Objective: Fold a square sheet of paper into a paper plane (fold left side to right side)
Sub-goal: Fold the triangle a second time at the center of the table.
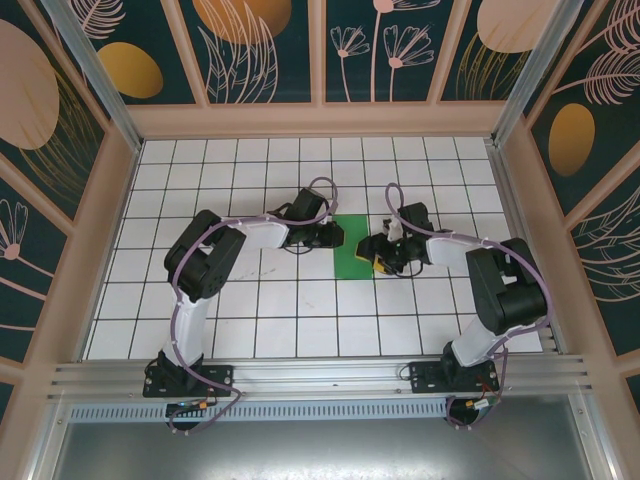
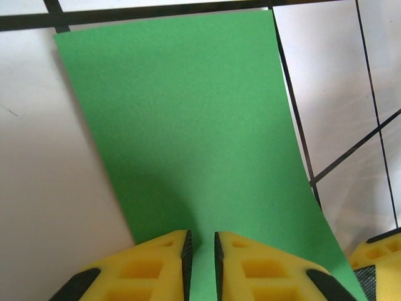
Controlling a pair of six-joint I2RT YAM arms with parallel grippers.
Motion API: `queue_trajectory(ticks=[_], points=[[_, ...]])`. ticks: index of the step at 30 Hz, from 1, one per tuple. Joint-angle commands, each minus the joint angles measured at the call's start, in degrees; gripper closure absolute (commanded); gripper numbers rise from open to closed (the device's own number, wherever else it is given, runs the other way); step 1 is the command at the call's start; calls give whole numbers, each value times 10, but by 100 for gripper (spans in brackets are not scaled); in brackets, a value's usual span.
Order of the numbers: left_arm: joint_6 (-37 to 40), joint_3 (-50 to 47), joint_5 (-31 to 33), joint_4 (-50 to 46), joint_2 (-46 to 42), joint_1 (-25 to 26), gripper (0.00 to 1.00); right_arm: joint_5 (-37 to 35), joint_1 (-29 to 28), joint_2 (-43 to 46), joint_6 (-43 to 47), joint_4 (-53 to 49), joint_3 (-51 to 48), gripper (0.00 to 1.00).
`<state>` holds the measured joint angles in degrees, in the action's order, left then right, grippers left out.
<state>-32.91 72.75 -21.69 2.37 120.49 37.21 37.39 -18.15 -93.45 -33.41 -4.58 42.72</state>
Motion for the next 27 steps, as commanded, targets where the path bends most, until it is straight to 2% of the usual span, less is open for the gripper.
queue_trajectory(ticks=[1,7,11,16,21,27], points=[[13,-27,30,2,-31,1,71,19,6,-6,-9,26,23,42],[35,-106,66,79,-144,1,56,40,19,-26,-13,34,49,42],[58,-180,92,112,-228,9,52,60,21,-49,-15,35,78,42],[101,-235,134,104,-307,65,46,71,21,-71,-18,39,100,42],[124,-229,194,64,-309,150,41,78,18,-83,-18,32,118,42],[126,-157,274,-5,-238,233,37,81,15,-87,-18,29,125,42]])
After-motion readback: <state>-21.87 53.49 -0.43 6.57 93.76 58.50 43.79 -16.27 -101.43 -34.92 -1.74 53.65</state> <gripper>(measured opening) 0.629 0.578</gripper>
